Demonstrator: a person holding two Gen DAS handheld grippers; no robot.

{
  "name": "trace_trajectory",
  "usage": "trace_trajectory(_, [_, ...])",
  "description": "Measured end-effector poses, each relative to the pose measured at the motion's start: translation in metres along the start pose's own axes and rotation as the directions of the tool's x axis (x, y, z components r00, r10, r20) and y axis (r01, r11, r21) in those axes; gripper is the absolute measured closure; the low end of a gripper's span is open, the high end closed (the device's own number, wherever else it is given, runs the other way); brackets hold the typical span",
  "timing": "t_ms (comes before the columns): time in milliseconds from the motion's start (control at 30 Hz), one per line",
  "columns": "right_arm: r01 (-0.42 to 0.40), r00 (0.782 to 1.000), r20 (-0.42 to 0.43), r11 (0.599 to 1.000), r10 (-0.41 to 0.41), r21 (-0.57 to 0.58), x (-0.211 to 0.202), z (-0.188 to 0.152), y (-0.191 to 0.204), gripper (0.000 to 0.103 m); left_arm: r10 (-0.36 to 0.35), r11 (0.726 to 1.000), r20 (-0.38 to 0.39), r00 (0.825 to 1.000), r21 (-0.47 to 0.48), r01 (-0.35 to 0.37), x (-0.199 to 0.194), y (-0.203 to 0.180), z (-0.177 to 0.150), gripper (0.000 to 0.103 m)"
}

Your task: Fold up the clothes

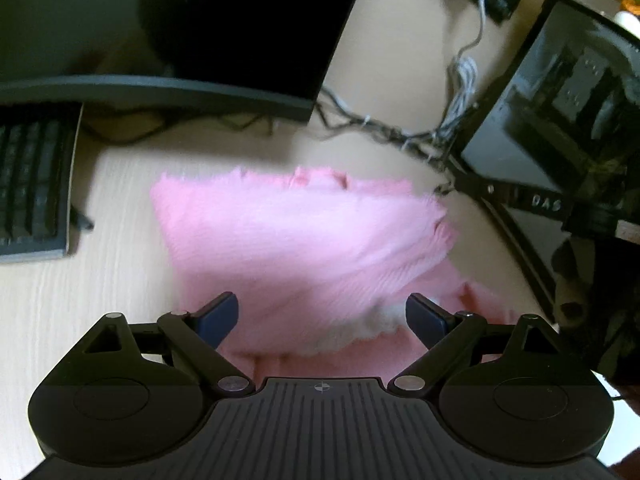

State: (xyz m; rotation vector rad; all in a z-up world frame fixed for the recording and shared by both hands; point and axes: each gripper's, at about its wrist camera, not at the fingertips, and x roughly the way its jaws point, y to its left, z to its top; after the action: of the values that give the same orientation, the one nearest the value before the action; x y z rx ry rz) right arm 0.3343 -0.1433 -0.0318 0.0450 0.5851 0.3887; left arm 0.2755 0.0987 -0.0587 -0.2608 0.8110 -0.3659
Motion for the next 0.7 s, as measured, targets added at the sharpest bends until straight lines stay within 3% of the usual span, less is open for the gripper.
trace_trajectory(100, [-0.065,0.995,-0.075,0.997,0.067,0.030,0.027,-0.006,0.007,0.069,0.042,0.999,-0.002,0.999,-0.011,-0.042,0.014,0.001,0.006,0.008])
trace_trajectory(200, [-0.040,0.970,-0.242,0.999,0.034,-0.023,0.071,-0.033,0.009,0.072,0.078,0.997,-0.046,0.996,-0.003,-0.078,0.032,0.003,0.005,0.008])
trace_trajectory(333, [-0.026,0.982,-0.186,0.985,-0.007,-0.172,0.059,-0.030,0.025,0.070,0.053,0.997,-0.024,0.998,0.057,-0.051,0.023,-0.005,0.011,0.008])
trace_trajectory(467, [-0.008,0.995,-0.095,0.983,-0.009,-0.182,0.033,-0.021,0.021,0.057,0.007,0.999,0.050,0.999,0.046,-0.009,0.015,-0.008,0.029,0.007])
trace_trajectory(567, [0.016,0.989,-0.140,0.986,-0.040,-0.168,0.045,-0.025,0.012,0.057,0.046,0.999,0.038,0.998,-0.007,-0.046,0.035,0.001,0.040,0.007])
trace_trajectory(633, [0.055,0.981,-0.173,0.976,-0.092,-0.209,0.059,-0.036,0.007,0.056,0.074,0.996,-0.015,0.997,-0.056,-0.075,0.055,0.012,0.044,0.007])
trace_trajectory(700, [0.089,0.970,-0.200,0.966,-0.140,-0.242,0.068,-0.043,0.003,0.038,0.088,0.995,-0.025,0.996,-0.047,-0.089,0.062,0.012,0.047,0.007])
